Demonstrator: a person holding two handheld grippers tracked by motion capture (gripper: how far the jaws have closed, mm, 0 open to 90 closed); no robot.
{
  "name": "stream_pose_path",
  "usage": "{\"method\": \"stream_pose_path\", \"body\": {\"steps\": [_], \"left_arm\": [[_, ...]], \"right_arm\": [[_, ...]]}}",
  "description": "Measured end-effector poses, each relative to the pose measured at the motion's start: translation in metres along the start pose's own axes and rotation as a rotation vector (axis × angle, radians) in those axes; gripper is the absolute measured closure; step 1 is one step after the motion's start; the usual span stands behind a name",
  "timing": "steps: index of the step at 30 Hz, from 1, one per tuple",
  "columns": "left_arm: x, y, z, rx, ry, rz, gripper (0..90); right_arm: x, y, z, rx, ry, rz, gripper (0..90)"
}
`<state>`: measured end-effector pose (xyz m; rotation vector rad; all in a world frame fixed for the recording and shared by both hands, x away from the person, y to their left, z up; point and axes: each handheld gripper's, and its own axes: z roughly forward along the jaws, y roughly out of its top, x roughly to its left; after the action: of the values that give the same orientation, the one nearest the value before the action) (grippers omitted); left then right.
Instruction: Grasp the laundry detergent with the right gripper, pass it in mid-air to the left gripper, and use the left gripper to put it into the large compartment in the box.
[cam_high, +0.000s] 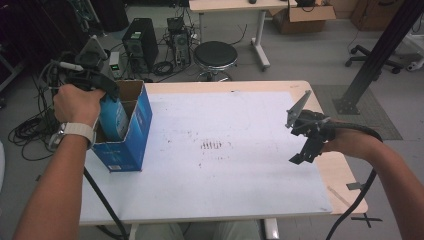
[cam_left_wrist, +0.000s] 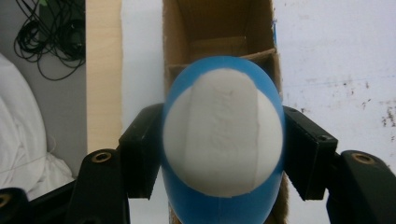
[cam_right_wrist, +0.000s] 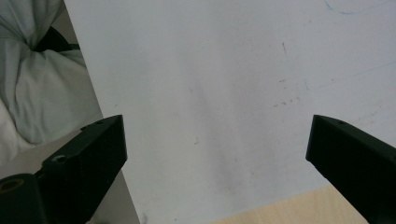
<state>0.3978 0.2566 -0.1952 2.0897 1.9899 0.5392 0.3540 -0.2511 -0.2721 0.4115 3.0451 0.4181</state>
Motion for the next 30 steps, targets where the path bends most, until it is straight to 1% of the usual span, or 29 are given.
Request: {"method": "stream_pose_path", "body": {"steps": [2, 6, 14, 15, 18, 23, 30], "left_arm": [[0.0, -0.003, 0.007, 0.003, -0.003, 0.002, 38.3], [-0.001, -0.007, 0.021, 0.015, -0.001, 0.018, 38.3], [-0.006, -0.014, 0.043, 0.022, 0.009, 0.035, 38.3], [-0.007, -0.015, 0.045, 0.029, 0.009, 0.039, 38.3], [-0.008, -0.018, 0.052, 0.033, 0.004, 0.037, 38.3], [-0.011, -0.021, 0.062, 0.044, 0.004, 0.051, 38.3], [-0.012, -0.023, 0.072, 0.064, -0.008, 0.053, 38.3]], "right_arm": [[0.0, 0.001, 0.0, 0.001, 0.001, 0.002, 5.0], [0.0, 0.003, 0.002, 0.004, 0.007, 0.005, 5.0], [-0.001, 0.003, 0.007, 0.014, 0.017, 0.009, 5.7], [-0.001, 0.003, 0.006, 0.014, 0.016, 0.008, 5.7], [-0.001, 0.002, 0.006, 0.013, 0.014, 0.012, 5.7], [-0.001, 0.002, 0.006, 0.015, 0.017, 0.013, 5.7], [-0.002, 0.0, 0.008, 0.017, 0.019, 0.018, 5.8]]}}
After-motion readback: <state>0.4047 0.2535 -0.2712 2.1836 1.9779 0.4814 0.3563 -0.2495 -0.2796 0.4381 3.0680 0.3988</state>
